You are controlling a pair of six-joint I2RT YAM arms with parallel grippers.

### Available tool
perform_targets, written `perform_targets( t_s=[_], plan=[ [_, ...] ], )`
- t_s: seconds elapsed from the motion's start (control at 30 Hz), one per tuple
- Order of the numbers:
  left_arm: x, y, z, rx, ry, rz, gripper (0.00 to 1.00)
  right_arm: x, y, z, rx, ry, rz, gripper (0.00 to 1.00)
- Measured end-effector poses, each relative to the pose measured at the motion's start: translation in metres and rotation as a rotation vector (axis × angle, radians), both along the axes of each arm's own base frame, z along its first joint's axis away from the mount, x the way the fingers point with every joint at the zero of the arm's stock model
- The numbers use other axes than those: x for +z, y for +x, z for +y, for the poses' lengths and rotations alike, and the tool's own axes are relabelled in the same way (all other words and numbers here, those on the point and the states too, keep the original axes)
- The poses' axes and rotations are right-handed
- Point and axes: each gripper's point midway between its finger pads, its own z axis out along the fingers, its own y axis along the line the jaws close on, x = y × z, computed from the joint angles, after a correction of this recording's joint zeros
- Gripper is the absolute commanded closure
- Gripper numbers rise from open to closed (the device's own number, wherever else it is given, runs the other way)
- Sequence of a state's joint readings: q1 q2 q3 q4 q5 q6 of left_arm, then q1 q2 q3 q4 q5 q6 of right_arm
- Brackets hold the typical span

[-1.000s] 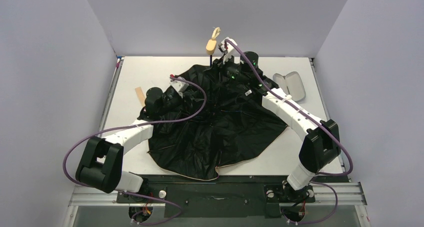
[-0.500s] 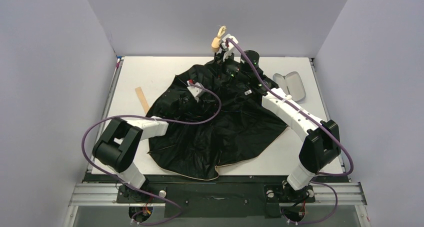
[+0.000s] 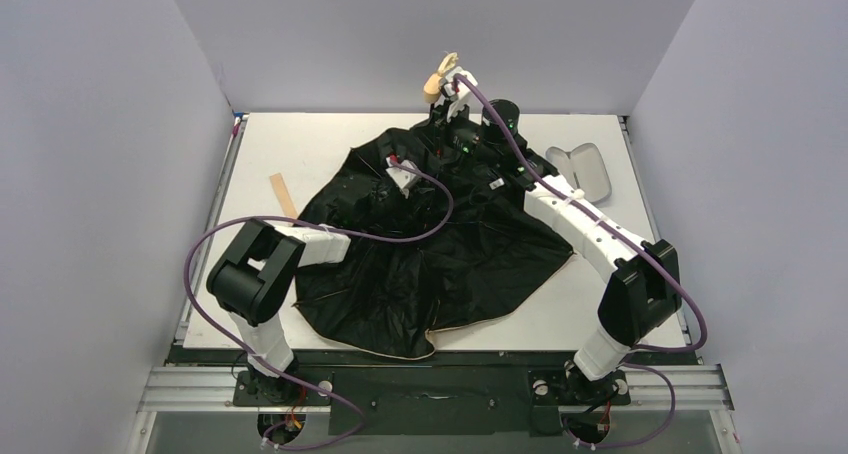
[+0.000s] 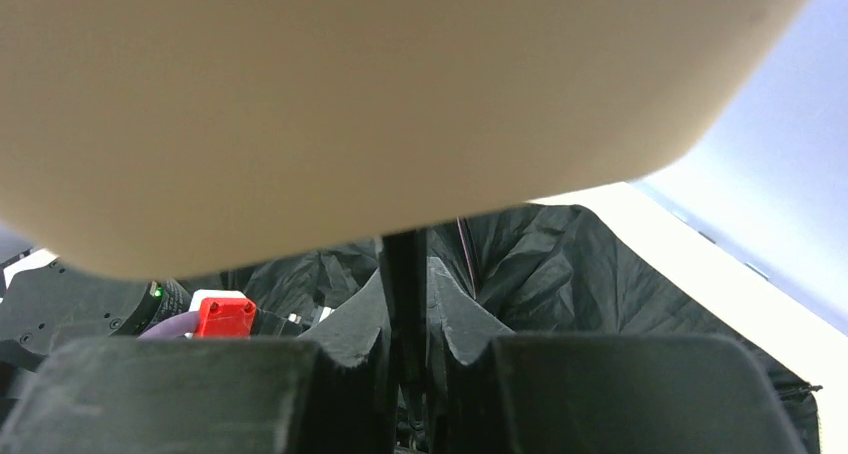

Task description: Open the umbrella

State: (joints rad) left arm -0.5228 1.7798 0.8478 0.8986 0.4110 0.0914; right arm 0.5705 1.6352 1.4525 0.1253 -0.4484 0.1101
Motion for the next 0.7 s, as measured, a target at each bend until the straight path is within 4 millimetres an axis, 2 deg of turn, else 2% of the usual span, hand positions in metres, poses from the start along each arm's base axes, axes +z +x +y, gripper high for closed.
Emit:
perform_targets(
  t_s=[0.23,0.7],
  plan=[
    [-0.002,0.001,0.003,0.023,-0.013,-0.018,0.77,0.006,0.001,-0.004,-0.01,0.001,0.03,1.0],
    [0.027,0.018,0.006,0.083,-0.056,-0.078,0.76,0.039,0.026,0.002,-0.03,0.038,0.057,1.0]
  ],
)
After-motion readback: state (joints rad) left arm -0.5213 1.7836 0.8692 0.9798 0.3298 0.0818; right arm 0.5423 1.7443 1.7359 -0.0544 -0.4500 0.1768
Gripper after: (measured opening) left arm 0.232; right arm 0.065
